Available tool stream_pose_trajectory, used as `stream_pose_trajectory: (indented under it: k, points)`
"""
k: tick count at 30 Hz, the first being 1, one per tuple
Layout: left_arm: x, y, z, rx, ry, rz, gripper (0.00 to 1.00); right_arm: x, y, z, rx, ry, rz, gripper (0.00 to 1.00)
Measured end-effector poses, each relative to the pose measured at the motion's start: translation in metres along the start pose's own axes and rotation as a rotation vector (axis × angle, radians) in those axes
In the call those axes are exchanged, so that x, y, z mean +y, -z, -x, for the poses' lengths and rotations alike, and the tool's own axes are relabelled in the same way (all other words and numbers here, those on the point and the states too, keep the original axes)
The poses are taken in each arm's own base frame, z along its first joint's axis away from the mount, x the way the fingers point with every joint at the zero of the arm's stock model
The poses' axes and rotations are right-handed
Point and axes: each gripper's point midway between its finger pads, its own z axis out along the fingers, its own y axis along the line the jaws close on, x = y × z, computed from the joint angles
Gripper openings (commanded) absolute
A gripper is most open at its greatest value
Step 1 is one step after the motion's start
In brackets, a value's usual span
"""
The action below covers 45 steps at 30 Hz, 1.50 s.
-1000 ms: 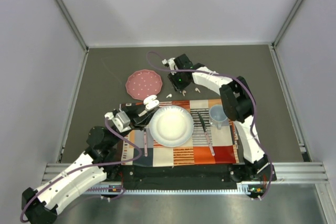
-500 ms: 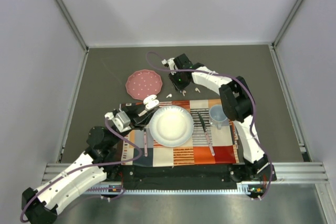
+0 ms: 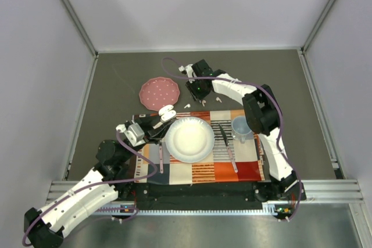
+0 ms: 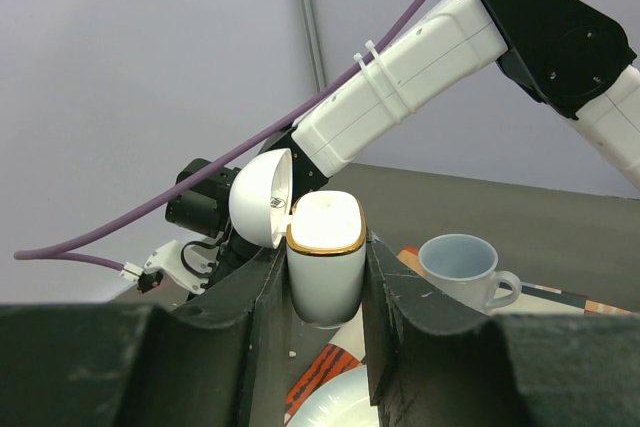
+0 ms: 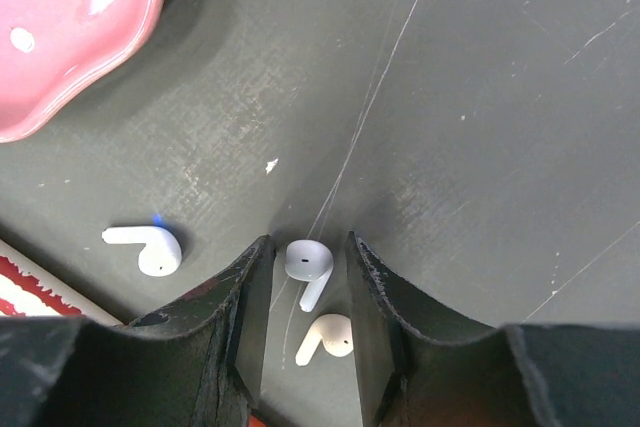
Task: Insert the wireless bluetooth earbuds into the charging case
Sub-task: Pick up the right earbud from the center of the board, then insert the right earbud into the right side groove of the charging case.
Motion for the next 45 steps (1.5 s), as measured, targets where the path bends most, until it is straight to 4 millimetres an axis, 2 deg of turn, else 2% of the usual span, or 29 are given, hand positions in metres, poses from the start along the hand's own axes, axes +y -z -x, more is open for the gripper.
stream_pose_trajectory:
  k: [14,17,21,27,32,35,38,41,45]
  points:
    - [0.001,0.0,-0.002,0.006,0.0,0.003,0.0,-0.002,0.0,0.0,0.001,-0.001,-0.01,0.29]
    - [0.001,0.0,-0.002,0.007,0.0,0.003,0.0,-0.002,0.0,0.0,0.001,-0.002,-0.01,0.24]
    - [0.001,0.0,-0.002,0.007,0.0,0.004,0.0,-0.002,0.0,0.0,0.001,-0.01,-0.011,0.23]
    - [0.001,0.0,-0.003,0.011,0.001,0.004,0.0,0.0,0.001,0.0,-0.001,-0.036,-0.009,0.11]
    - [0.002,-0.001,-0.008,0.027,0.005,0.006,0.0,0.006,0.006,0.001,-0.012,-0.075,0.011,0.05]
    - [0.002,-0.001,-0.009,0.029,0.005,0.008,0.0,0.009,0.017,0.001,-0.03,-0.106,0.012,0.05]
    - [0.003,-0.001,-0.009,0.029,0.006,0.015,0.0,0.011,0.038,0.007,-0.078,-0.135,0.01,0.04]
    - [0.005,-0.001,-0.007,0.025,0.005,0.027,0.0,0.013,0.066,0.019,-0.164,-0.166,0.003,0.04]
    - [0.008,0.0,-0.003,0.012,0.012,0.045,0.0,0.015,0.114,0.041,-0.342,-0.216,-0.009,0.03]
